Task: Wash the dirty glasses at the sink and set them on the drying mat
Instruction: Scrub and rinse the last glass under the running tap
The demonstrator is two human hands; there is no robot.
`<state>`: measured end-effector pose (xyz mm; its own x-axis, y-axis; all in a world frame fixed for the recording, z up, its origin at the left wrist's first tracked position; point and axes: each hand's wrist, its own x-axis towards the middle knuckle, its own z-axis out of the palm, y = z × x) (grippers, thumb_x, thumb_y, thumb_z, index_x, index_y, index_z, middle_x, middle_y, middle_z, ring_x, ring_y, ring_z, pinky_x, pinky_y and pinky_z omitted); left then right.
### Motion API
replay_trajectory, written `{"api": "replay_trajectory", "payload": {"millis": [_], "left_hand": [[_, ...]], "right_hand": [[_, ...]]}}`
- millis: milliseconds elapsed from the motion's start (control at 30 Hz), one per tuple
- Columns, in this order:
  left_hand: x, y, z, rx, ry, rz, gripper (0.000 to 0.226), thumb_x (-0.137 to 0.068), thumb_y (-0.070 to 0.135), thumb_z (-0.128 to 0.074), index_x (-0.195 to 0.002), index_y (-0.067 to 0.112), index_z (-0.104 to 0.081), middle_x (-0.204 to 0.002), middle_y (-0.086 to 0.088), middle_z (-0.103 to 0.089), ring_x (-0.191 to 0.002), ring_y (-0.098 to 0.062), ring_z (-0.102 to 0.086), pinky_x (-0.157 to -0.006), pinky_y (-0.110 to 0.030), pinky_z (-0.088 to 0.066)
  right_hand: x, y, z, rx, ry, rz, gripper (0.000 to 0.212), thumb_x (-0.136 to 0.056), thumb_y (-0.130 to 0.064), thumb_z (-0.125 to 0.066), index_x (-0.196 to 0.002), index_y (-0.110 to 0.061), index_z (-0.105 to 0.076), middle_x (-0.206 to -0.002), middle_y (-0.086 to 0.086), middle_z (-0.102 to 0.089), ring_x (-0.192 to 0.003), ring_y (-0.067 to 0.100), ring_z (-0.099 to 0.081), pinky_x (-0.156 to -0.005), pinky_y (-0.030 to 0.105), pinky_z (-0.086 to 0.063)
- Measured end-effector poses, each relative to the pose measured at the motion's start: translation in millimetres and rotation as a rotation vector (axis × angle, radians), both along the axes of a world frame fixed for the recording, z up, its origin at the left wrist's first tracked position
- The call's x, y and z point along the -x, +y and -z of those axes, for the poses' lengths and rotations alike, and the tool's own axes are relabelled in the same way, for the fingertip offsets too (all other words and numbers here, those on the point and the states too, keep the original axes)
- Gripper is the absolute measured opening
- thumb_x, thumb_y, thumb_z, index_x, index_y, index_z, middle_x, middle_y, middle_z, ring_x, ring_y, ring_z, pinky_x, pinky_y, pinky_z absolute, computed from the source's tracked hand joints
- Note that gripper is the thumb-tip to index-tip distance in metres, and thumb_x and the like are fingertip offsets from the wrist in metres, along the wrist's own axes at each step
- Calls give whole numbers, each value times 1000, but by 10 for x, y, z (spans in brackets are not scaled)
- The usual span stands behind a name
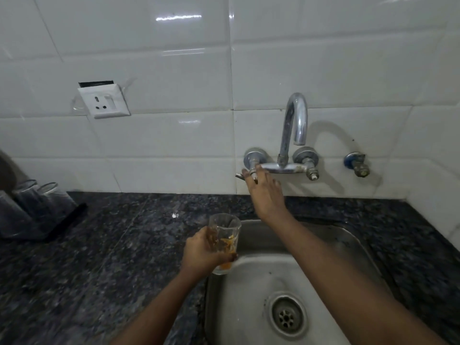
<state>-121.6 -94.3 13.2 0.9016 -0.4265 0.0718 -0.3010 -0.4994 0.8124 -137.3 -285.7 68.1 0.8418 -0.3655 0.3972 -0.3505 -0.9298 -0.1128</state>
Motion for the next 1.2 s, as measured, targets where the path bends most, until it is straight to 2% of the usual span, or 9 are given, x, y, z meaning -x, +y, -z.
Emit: {"api": "replay_trajectory", "payload": {"millis": [167, 367, 433, 533, 667, 800, 867, 1000, 1200], "left_hand": [[250, -183, 295, -55, 76, 100, 63, -44, 33, -92, -98, 14, -64, -92, 3, -69, -84, -13, -64, -73, -24, -51], [704, -397, 697, -158, 156, 259, 55, -50, 29, -89, -93, 11, -60, -91, -2, -69, -81, -17, -64, -70, -32, -52], [834, -448, 798, -175, 180, 294, 51, -52, 28, -87, -92, 12, -59, -90, -3, -69, -82, -21, -64, -71, -36, -52], [959, -513, 887, -190, 204, 334, 53, -53, 34, -87, -93, 12, -60, -91, -1, -69, -85, -20, -65, -72, -30, -52], [963, -620, 880, -139, 217, 361, 56, -54, 32, -83, -99, 8, -59, -96, -6, -69, -92, -24, -64, -79, -35, -53], [886, -783, 773, -4, 217, 339, 49, -64, 22, -81, -107, 10, -59, -100, -7, -69, -96, -24, -64, -85, -38, -53], [855, -853, 727, 60, 223, 350, 48, -67, 16, -80, -109, 12, -59, -100, -3, -69, -96, -21, -64, -85, -36, -54], [773, -888, 697, 136, 327, 446, 55, -58, 6, -84, -105, 20, -59, -101, 2, -68, -94, -16, -65, -81, -32, -56], [556, -859, 631, 182, 639, 586, 62, -73, -18, -52, -119, 23, -46, -118, -1, -55, -100, -15, -59, -55, -17, -49]], "right_hand": [[723, 101, 515, -416, -86, -42, 66, -80, 16, -43, -140, -12, -38, -147, 14, -30, -133, 28, -37, -107, 27, -33], [1611, 228, 962, -829, -78, -48, 52, -70, 23, -39, -105, -6, -66, -118, 11, -59, -115, 17, -52, -97, 11, -35], [1775, 280, 1052, -886, -49, -45, 42, -72, 21, -45, -99, -2, -67, -116, 11, -58, -113, 16, -52, -92, 15, -43], [1945, 310, 1167, -963, -8, -17, 20, -78, -3, -68, -98, -8, -69, -126, 4, -52, -115, 6, -47, -77, -1, -38], [1942, 260, 1239, -939, -33, 37, 35, -77, -24, -75, -109, -15, -64, -131, 2, -45, -121, 12, -46, -87, 14, -42], [1820, 191, 1216, -1138, -107, 116, 82, -67, -28, -83, -133, -24, -35, -130, -2, -45, -114, 19, -51, -90, 37, -53], [1744, 156, 1230, -1125, -141, 163, 74, -64, -32, -84, -126, -23, -44, -124, -1, -54, -111, 18, -54, -90, 37, -52], [1626, 81, 1218, -1183, -207, 147, 55, -64, -37, -82, -110, -32, -52, -104, -14, -61, -96, 1, -57, -70, 12, -47], [1443, -75, 1202, -1339, -194, 186, 43, -79, -49, -66, -113, -27, -51, -114, -3, -58, -97, 7, -57, -75, 23, -49]]}}
